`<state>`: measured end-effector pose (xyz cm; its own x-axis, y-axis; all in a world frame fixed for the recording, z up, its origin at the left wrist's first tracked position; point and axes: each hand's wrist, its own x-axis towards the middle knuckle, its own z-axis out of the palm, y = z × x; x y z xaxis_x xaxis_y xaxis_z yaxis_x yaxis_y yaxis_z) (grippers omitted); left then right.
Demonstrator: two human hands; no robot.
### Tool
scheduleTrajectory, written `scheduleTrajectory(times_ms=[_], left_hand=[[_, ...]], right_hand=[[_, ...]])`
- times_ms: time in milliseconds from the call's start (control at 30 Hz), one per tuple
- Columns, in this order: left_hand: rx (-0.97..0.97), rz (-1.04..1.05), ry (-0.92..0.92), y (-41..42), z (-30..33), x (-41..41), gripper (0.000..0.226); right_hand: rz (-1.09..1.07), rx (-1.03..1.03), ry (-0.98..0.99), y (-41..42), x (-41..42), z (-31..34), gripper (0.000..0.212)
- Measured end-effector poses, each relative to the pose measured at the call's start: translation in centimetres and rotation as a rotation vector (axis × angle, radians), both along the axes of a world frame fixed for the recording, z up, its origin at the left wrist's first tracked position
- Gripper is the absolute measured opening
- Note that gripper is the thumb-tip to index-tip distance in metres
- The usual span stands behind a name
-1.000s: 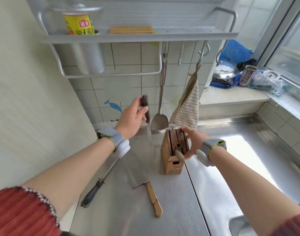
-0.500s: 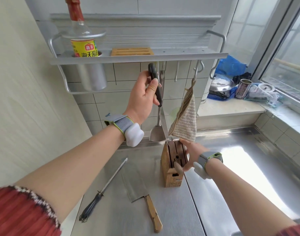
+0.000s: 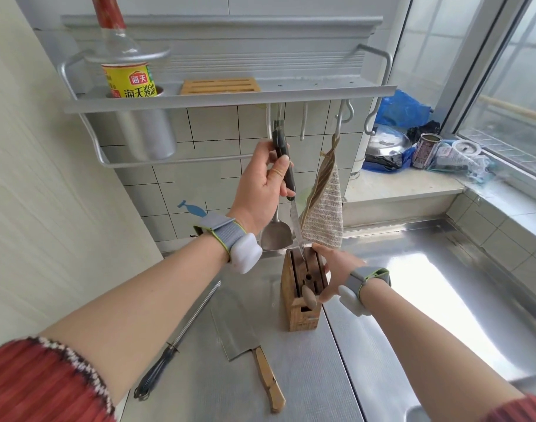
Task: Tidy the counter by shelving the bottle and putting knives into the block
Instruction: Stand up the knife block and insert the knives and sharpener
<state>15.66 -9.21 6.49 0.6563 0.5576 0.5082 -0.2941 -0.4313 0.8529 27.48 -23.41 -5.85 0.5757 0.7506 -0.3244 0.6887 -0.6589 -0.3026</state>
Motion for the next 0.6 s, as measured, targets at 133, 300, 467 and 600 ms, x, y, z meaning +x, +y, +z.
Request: scheduleTrajectory(times_ms=[133, 300, 467, 600], left_hand=[[0.077, -0.042, 0.027, -0.3, -0.3, 0.0, 0.012], [0.198, -0.137, 0.184, -0.8, -1.9, -0.3, 0.013], [0.235, -0.134, 0.316, -0.9, -4.5, -0.2, 0.015], [0.235, -0.120, 0.423, -0.6, -6.1, -0.1, 0.015]], right_hand=[[-0.001, 0.013, 0.013, 0.1, 0.1, 0.0, 0.127], [-0.025, 0.048, 0.059, 0.4, 0.1, -0.3, 0.125], [-0.046, 0.071, 0.080, 0.7, -0.3, -0.7, 0.123], [-0.057, 0.087, 0.075, 0.7, -0.4, -1.0, 0.122]])
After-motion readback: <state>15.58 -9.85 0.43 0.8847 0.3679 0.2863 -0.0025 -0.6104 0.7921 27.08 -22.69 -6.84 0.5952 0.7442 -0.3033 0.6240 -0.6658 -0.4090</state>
